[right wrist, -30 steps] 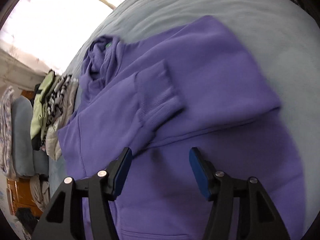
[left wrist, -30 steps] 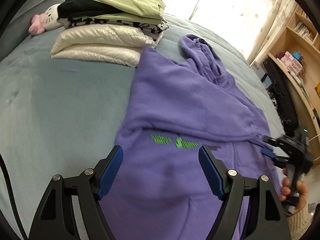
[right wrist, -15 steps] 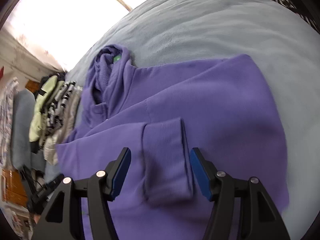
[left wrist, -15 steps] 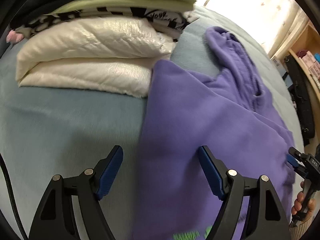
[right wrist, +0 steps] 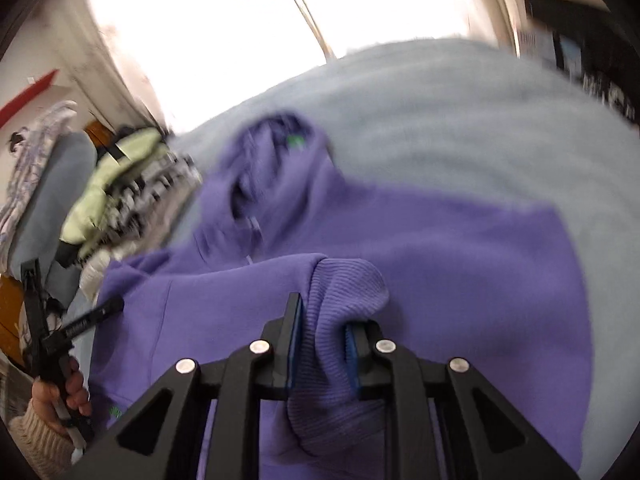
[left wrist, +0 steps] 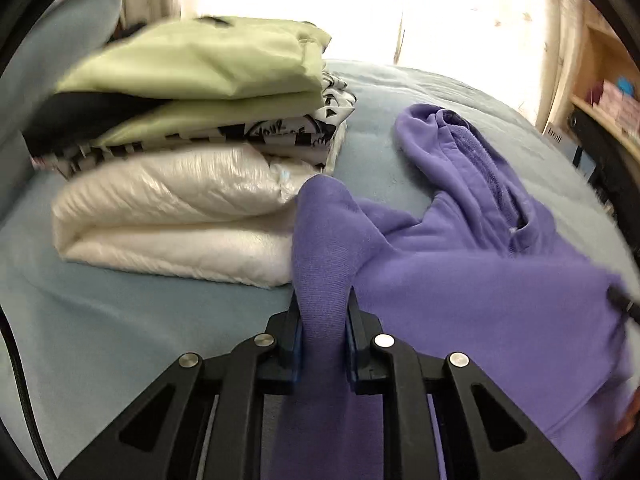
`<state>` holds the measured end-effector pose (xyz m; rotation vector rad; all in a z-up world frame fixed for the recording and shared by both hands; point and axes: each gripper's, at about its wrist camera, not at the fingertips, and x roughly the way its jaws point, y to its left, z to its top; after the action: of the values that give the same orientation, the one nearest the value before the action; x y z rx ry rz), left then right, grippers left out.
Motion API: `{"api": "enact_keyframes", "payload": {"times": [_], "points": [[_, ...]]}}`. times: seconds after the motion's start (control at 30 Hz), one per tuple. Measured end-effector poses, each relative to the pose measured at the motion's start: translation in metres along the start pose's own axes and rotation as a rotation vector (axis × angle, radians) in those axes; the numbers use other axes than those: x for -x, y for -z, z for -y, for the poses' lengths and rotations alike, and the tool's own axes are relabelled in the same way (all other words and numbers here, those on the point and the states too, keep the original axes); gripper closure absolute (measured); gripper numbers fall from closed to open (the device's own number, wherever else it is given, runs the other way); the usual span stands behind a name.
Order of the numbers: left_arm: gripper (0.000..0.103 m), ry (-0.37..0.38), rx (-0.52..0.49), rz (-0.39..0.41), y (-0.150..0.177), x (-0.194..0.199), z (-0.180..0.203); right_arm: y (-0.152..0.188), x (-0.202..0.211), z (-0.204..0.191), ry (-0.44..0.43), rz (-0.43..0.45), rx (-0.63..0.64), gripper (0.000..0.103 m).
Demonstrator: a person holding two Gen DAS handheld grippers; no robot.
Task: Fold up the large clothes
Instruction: 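Regrasp the sleeve cuff with the right tool while the left tool pinches the hoodie side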
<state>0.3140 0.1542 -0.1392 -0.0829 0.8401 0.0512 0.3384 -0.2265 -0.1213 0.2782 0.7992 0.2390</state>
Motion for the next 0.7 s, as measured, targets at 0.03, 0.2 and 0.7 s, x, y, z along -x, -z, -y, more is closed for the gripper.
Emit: {"api": "enact_keyframes", "payload": {"times": [0.03, 0.2, 0.7], "points": [[0.088, -0.018, -0.013, -0.022, 0.002, -0.008, 0.003, 0.000, -0.003, 0.001, 0.022, 0.005, 0.002, 0.084], [0.062, -0.067, -0.019, -0.081, 0.004, -0.024, 0.000, 0.008, -0.042, 0.011, 0.147, -0.133, -0.011, 0.073], [0.050, 0.162, 0.006, -0.060, 0.031, 0.059, 0.041, 0.029, 0.014, -0.059, 0.044, -0.117, 0.071, 0.057]]}}
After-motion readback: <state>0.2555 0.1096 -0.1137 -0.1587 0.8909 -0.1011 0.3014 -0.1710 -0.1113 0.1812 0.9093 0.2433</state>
